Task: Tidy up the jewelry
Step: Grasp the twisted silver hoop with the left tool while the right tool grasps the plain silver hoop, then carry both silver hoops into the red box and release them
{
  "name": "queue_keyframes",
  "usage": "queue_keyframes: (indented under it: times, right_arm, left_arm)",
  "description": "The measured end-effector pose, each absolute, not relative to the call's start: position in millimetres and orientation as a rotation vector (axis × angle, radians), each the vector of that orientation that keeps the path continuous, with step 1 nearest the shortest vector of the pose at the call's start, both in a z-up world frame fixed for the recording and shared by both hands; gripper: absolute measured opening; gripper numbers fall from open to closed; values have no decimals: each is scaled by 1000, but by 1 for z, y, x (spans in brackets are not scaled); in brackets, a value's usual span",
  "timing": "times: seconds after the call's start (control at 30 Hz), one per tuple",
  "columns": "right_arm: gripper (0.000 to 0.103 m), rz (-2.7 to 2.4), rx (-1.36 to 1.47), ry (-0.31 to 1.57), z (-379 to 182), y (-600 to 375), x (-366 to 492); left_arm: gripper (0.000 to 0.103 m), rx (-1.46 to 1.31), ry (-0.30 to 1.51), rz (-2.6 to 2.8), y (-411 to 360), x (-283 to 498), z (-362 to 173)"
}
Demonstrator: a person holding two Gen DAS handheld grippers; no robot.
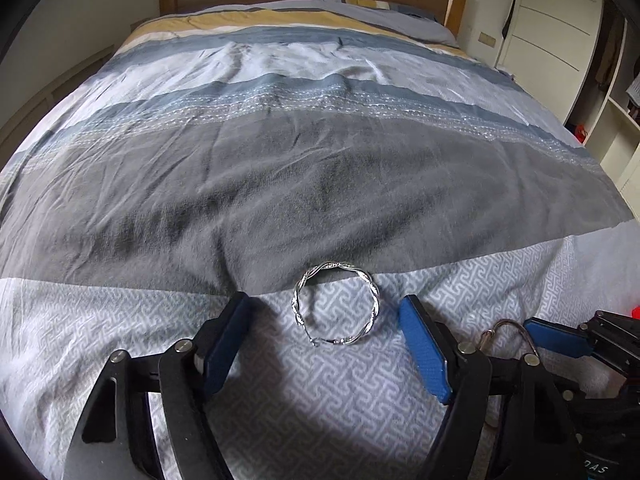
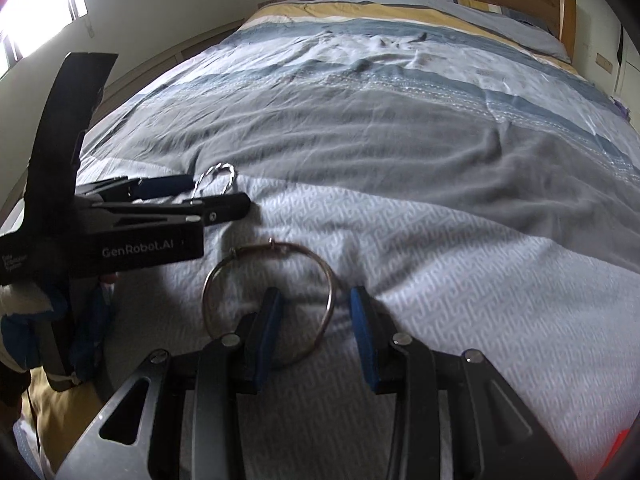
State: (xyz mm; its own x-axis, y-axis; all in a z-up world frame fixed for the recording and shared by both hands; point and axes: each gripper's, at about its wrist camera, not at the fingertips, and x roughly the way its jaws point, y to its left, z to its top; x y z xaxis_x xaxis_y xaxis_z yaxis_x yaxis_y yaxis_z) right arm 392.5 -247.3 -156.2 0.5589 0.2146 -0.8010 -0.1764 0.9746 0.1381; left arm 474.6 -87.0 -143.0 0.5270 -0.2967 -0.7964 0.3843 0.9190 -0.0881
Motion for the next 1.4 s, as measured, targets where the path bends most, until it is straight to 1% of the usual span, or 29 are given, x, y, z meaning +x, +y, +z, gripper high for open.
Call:
queue_keyframes:
  times: [0.03,0.13,0.17,0.2,0.27,0.33,0.57,0.87,1.17,1.4]
  right_arm:
    - [32,229,37,947,-157,-246,394]
    - [24,229,24,940,-158,-242,396]
    - [19,229,25,938,-158,-243,395]
    - [13,229,32,937,-157,-244,394]
    - [8,226,44,936,-156,-245,391]
    - [5,215,52,934,-153,-246,384]
    - [5,184,33,912,-137,-247,347]
    - [4,131,-111,845,-91,-238,292]
    - [3,35,-140,769,-33,-251,233]
    - [3,-34,-140,715,5,-278,182]
  left_arm:
    - [70,102,930,-412,-87,475,-144]
    - [61,98,923,-422,-86,474,-144]
    - [56,96,921,-424,-86,473,-143]
    - [53,95,919,-426,-86,472,-143]
    - [39,99,917,-433,-86,469,-141]
    - [39,115,914,-430,-88,463,-139]
    - [39,72,911,-414,-78,433,-129]
    - [39,65,912,-411,-69,375,-105]
    - [39,72,857,-426,-61,316,-59]
    - [39,99,801,-479,-82,273,-24]
